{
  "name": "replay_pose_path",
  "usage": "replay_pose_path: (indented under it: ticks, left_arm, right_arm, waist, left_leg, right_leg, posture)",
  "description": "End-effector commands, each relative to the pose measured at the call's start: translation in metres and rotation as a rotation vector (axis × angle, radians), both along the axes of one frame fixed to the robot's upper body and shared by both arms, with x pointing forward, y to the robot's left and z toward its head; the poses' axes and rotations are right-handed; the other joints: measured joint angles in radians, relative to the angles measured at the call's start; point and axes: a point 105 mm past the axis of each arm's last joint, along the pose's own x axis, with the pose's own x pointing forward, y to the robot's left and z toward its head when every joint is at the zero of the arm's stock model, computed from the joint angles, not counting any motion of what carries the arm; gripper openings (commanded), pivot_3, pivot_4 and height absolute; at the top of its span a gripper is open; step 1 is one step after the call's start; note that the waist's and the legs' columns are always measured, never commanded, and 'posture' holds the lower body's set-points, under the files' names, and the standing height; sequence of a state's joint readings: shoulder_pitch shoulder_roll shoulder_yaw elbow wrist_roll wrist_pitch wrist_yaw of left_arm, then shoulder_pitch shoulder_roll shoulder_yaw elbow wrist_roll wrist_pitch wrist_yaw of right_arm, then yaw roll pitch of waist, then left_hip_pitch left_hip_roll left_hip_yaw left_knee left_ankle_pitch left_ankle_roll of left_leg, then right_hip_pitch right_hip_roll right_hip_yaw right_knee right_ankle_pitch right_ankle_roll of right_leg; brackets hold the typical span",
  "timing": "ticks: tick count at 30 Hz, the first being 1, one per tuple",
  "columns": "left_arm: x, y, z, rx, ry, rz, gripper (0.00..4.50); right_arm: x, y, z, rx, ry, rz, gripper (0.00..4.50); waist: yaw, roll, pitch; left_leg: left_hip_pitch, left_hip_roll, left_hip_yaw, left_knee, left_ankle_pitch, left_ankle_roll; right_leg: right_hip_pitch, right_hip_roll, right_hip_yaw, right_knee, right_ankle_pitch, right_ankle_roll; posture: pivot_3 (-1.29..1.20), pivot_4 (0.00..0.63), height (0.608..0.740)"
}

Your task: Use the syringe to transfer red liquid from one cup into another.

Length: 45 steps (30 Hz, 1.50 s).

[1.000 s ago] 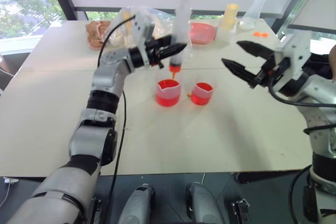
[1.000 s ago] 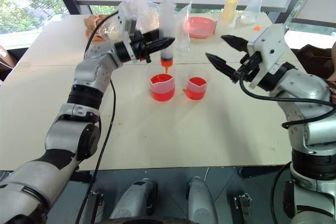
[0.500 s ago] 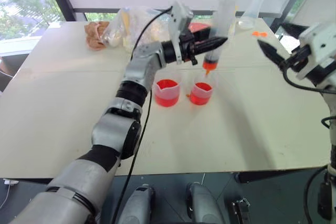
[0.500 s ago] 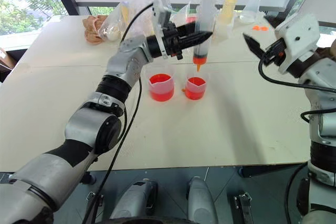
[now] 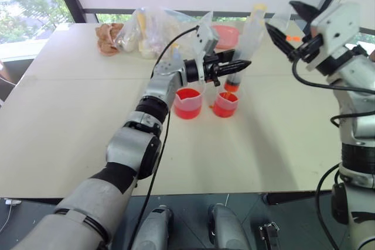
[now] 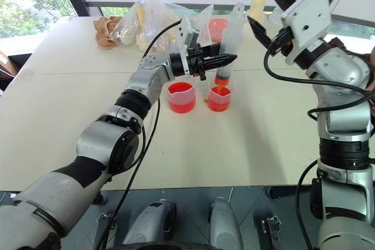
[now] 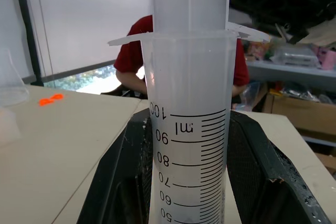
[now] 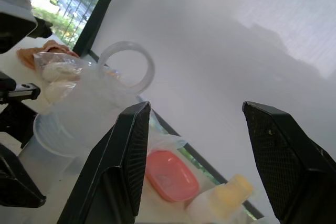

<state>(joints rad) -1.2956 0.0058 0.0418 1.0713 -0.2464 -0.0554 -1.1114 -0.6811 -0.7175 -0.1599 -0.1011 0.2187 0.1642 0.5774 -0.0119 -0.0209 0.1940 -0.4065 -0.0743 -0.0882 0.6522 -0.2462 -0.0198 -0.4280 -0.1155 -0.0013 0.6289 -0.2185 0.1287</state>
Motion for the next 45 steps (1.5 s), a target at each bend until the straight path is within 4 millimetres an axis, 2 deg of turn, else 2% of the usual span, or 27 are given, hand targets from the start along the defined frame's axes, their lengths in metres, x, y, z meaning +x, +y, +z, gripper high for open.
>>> replay_pose_path:
  ticks: [1, 7, 13, 15, 18, 23, 26, 32, 38, 45]
  left_arm:
    - [-0.006, -0.003, 0.008, 0.03, -0.084, -0.034, 1.44]
    - [-0.009, -0.006, -0.004, 0.094, -0.113, -0.052, 1.44]
    - [-0.007, -0.007, -0.004, 0.095, -0.113, -0.032, 1.44]
    - [-0.007, -0.007, -0.004, 0.092, -0.113, -0.032, 1.44]
    - [-0.006, -0.007, 0.0, 0.062, -0.099, -0.024, 1.44]
    - [-0.002, -0.004, 0.008, 0.03, -0.081, -0.002, 1.44]
    - [-0.001, -0.003, 0.005, 0.043, -0.084, 0.004, 1.44]
    - [0.003, 0.0, 0.014, -0.016, -0.039, 0.025, 1.44]
    - [-0.002, -0.003, 0.005, 0.034, -0.065, -0.011, 1.44]
    - [-0.005, -0.005, -0.004, 0.078, -0.092, -0.028, 1.44]
  right_arm:
    - [-0.006, 0.008, 0.011, -0.015, -0.044, 0.038, 2.87]
    - [-0.002, 0.014, 0.01, 0.0, -0.045, 0.058, 2.87]
    - [-0.005, 0.022, 0.011, -0.01, -0.043, 0.101, 2.87]
    - [-0.007, 0.024, 0.011, -0.014, -0.043, 0.111, 2.34]
    - [-0.006, 0.024, 0.007, -0.043, -0.028, 0.097, 1.03]
    - [-0.006, 0.016, 0.005, -0.052, -0.026, 0.064, 1.03]
    - [-0.012, 0.015, 0.006, -0.051, -0.023, 0.075, 1.03]
    - [-0.019, 0.013, 0.001, -0.062, 0.007, 0.08, 1.03]
    - [-0.02, 0.016, 0.003, -0.054, 0.002, 0.087, 1.03]
    - [-0.011, 0.023, 0.0, -0.054, 0.004, 0.101, 1.03]
  waist:
    - [0.0, 0.0, 0.0]
    - [-0.002, 0.0, 0.0]
    - [-0.001, 0.0, 0.0]
    - [-0.001, 0.0, 0.0]
    - [-0.001, 0.0, 0.0]
    - [-0.002, 0.0, 0.0]
    - [-0.001, 0.0, 0.0]
    - [-0.001, 0.0, 0.0]
    - [-0.001, 0.0, 0.0]
    - [-0.002, 0.0, 0.0]
  left_leg:
    - [0.0, 0.0, 0.0, 0.0, 0.0, 0.0]
    - [0.0, 0.0, 0.0, 0.0, 0.0, 0.0]
    - [0.0, 0.0, 0.0, 0.0, 0.0, 0.0]
    - [0.0, 0.0, 0.0, 0.0, 0.0, 0.0]
    - [0.0, 0.0, 0.0, 0.0, 0.0, 0.0]
    - [0.0, 0.0, 0.0, 0.0, 0.0, 0.0]
    - [0.0, 0.0, 0.0, 0.0, 0.0, 0.0]
    - [0.0, 0.0, 0.0, 0.0, 0.0, 0.0]
    - [0.0, 0.0, 0.0, 0.0, 0.0, 0.0]
    - [0.0, 0.0, 0.0, 0.0, 0.0, 0.0]
  right_leg:
    - [0.0, 0.0, 0.0, 0.0, 0.0, 0.0]
    - [0.0, 0.0, 0.0, 0.0, 0.0, 0.0]
    - [0.0, 0.0, 0.0, 0.0, 0.0, 0.0]
    - [0.0, 0.0, 0.0, 0.0, 0.0, 0.0]
    - [0.0, 0.0, 0.0, 0.0, 0.0, 0.0]
    - [0.0, 0.0, 0.0, 0.0, 0.0, 0.0]
    - [0.0, 0.0, 0.0, 0.0, 0.0, 0.0]
    - [0.0, 0.0, 0.0, 0.0, 0.0, 0.0]
    - [0.0, 0.0, 0.0, 0.0, 0.0, 0.0]
    - [0.0, 0.0, 0.0, 0.0, 0.0, 0.0]
  posture:
    - [0.0, 0.15, 0.74]
    - [0.0, 0.15, 0.74]
    - [0.0, 0.15, 0.74]
    - [0.0, 0.15, 0.74]
    - [0.0, 0.15, 0.74]
    - [0.0, 0.15, 0.74]
    - [0.0, 0.15, 0.74]
    - [0.0, 0.15, 0.74]
    - [0.0, 0.15, 0.74]
    - [0.0, 0.15, 0.74]
